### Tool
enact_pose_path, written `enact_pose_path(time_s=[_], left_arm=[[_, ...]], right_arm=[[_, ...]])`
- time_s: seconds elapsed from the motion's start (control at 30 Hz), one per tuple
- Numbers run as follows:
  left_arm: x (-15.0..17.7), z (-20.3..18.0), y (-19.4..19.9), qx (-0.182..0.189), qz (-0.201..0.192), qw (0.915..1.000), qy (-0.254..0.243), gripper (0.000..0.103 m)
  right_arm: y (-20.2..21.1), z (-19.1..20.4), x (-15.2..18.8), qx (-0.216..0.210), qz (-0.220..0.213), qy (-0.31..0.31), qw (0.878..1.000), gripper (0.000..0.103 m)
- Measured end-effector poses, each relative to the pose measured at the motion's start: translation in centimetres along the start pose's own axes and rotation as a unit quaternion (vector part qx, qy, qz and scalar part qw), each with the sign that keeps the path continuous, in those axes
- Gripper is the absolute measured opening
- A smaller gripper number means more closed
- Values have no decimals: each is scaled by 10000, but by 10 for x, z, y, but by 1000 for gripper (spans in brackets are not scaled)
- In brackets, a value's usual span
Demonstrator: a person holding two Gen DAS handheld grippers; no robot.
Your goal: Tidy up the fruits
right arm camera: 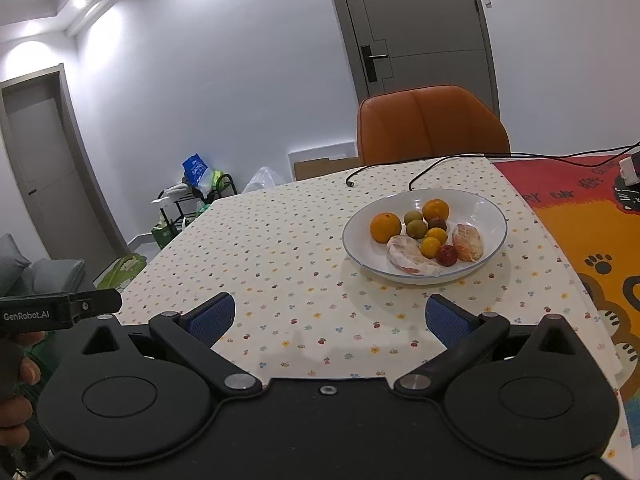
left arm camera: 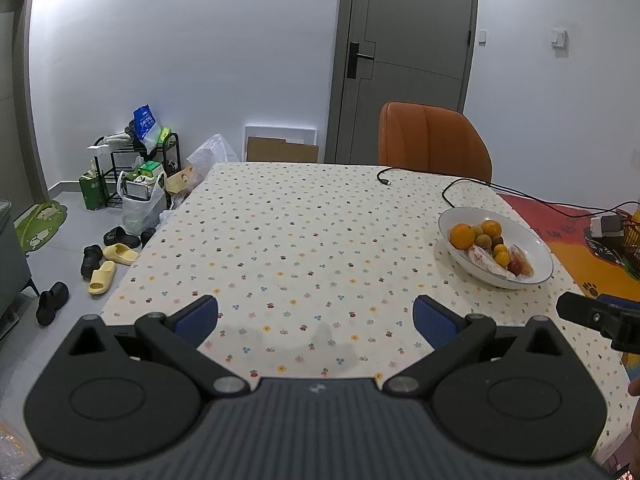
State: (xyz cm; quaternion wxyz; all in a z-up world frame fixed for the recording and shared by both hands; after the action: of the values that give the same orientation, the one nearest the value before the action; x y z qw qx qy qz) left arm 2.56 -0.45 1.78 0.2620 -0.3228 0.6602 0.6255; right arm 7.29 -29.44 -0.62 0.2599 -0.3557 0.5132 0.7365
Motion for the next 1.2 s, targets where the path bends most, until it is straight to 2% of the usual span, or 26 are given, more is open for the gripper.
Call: enact_pose_path(time_s=[1.2], left_arm=[[1,0,0,-6,41,10000,-55,103]], right_arm=[[0,-1,-1,22,-12,16,10000,103]])
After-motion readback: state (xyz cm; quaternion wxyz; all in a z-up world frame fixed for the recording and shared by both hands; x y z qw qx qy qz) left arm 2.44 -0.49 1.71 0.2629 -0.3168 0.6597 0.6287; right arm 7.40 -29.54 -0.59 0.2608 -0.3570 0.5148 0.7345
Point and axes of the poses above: each gripper's, at about its wrist camera, not at the fingertips, and y roughly against the way its jaws point, z to its left, x to its underside, the point moved 1 cm from there along -y, roughly the way its jaws point, and after that the axes turned 9 degrees about z, right-handed, at the moved point
